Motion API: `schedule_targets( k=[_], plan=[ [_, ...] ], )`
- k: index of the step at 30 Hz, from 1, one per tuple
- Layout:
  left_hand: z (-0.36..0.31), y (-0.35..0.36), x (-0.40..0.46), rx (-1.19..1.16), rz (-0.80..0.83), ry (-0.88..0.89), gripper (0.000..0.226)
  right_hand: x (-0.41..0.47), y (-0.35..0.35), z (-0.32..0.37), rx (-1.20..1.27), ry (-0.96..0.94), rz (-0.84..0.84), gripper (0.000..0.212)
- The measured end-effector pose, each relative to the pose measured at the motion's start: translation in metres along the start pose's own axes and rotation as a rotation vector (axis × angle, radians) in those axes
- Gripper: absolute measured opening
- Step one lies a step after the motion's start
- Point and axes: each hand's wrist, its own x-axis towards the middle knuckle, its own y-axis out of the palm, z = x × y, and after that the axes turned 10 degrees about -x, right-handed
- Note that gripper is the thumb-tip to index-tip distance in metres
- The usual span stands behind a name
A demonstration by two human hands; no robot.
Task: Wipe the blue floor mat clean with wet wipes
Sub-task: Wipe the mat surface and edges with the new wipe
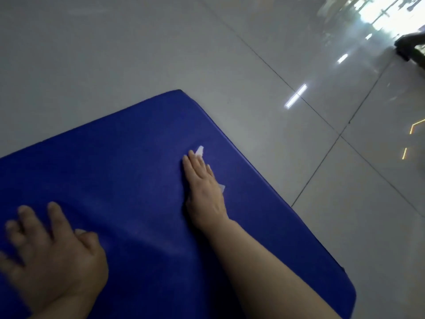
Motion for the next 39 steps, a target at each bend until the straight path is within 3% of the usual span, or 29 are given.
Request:
schedule_targets(
  k=[1, 2, 5, 7, 10, 13, 15, 19, 21, 22, 25, 27, 31, 33, 35, 39],
  plan=[
    [-0.004, -0.003, -0.001, 0.017, -0.002, -0.013, 0.072, 0.001, 0.0, -0.004, -0.016, -0.082, 0.03, 0.074],
    [-0.01, -0.008, -0.003, 0.036, 0.007, 0.016, 0.068, 0.003, -0.007, -0.013, -0.031, -0.033, 0.032, 0.074],
    [-0.013, -0.011, -0.003, 0.01, -0.026, 0.02, 0.061, 0.008, -0.02, -0.056, 0.016, 0.423, -0.11, 0.078],
    [-0.013, -0.009, 0.001, 0.034, -0.014, -0.001, 0.061, 0.011, -0.02, -0.047, 0.037, 0.553, -0.108, 0.078],
    [-0.015, -0.011, 0.001, 0.077, -0.023, -0.02, 0.07, 0.036, -0.007, -0.005, -0.005, 0.433, -0.056, 0.075],
    [-0.02, -0.016, 0.001, 0.075, -0.005, -0.05, 0.064, 0.055, 0.002, 0.037, -0.041, 0.018, -0.006, 0.068],
    [-0.02, -0.016, 0.001, 0.078, -0.004, -0.057, 0.062, 0.062, -0.004, 0.031, -0.079, -0.108, 0.092, 0.066],
    [-0.024, -0.016, 0.002, 0.096, 0.048, -0.097, 0.065, 0.075, -0.024, -0.022, -0.101, 0.222, 0.035, 0.068],
    [-0.026, -0.018, 0.003, 0.087, 0.057, -0.109, 0.067, 0.081, -0.018, -0.013, -0.114, 0.317, -0.029, 0.067],
    [-0.026, -0.018, 0.002, 0.079, 0.051, -0.108, 0.067, 0.084, -0.012, 0.003, -0.102, 0.278, -0.046, 0.067],
    [-0.026, -0.018, 0.001, 0.061, 0.022, -0.094, 0.065, 0.081, 0.007, 0.045, -0.069, -0.073, 0.0, 0.068],
    [-0.025, -0.017, 0.0, 0.097, 0.013, -0.086, 0.066, 0.083, -0.002, 0.034, -0.081, -0.161, 0.034, 0.069],
    [-0.027, -0.015, 0.002, 0.052, -0.019, -0.087, 0.07, 0.083, -0.025, -0.032, -0.07, 0.246, 0.007, 0.07],
    [-0.028, -0.014, 0.0, 0.045, -0.052, -0.068, 0.071, 0.081, -0.021, -0.026, -0.071, 0.352, -0.013, 0.073],
    [-0.028, -0.013, -0.001, 0.027, -0.096, -0.038, 0.065, 0.086, -0.008, 0.004, -0.062, 0.233, -0.056, 0.074],
    [-0.032, -0.012, 0.005, 0.092, -0.065, -0.139, 0.062, 0.093, 0.018, 0.077, -0.05, -0.313, 0.033, 0.07]
  ],
)
